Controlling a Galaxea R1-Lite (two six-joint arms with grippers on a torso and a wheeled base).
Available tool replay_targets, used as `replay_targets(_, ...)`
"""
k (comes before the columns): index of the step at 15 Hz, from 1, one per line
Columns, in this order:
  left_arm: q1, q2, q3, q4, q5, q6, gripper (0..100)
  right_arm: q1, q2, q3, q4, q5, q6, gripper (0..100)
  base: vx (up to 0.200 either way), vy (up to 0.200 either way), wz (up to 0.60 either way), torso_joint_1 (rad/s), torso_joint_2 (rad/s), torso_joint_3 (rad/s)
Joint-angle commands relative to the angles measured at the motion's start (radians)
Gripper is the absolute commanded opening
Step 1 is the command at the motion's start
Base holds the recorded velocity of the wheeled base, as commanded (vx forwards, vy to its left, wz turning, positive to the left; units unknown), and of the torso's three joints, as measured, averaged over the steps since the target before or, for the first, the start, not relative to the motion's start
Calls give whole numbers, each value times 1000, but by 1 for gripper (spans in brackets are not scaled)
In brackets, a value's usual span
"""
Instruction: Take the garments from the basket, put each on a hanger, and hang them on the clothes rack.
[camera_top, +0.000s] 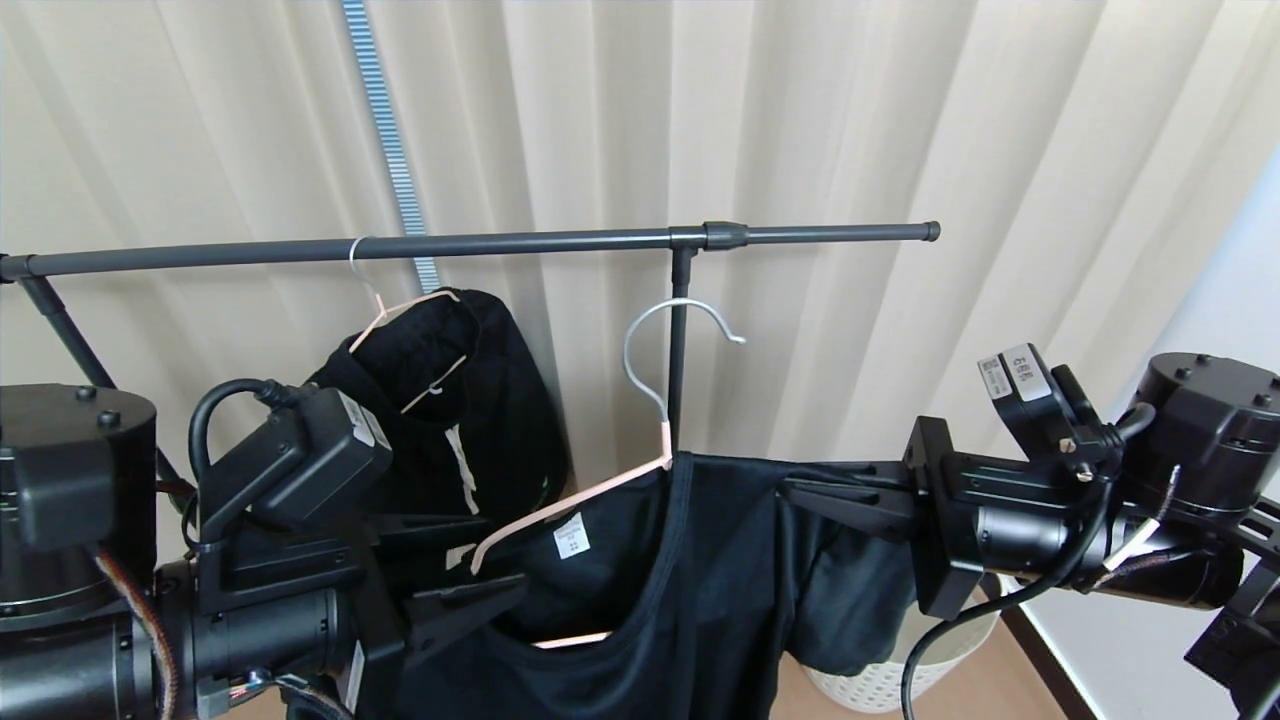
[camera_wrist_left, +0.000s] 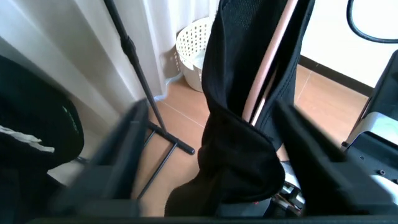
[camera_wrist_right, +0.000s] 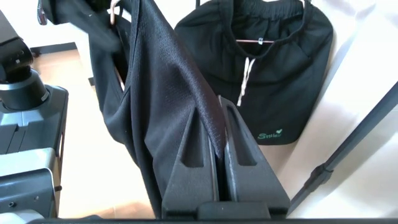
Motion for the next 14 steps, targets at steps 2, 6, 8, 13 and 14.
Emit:
replay_targets(2, 0, 0, 4, 1, 0, 0, 0, 1, -6, -1, -4, 0, 1, 0, 0, 0, 0, 0, 0, 0)
replay_targets(6, 0, -28, 5, 1, 5, -2, 0, -1, -37, -2, 5, -4, 4, 0, 0, 0, 0, 0, 0, 0)
replay_targets(8, 2, -39, 5, 1, 6, -3, 0, -3, -41, 5, 4, -4, 2, 0, 0, 0, 0, 0, 0, 0)
replay_targets(13, 6, -94, 34, 2, 23, -3, 0, -50, -61, 11, -4, 8, -24, 100, 0, 0, 0, 0, 0, 0)
replay_targets(14, 8, -98, 41, 2, 34, -5, 0, -55, -64, 10, -4, 8, -25, 100, 0, 0, 0, 0, 0, 0)
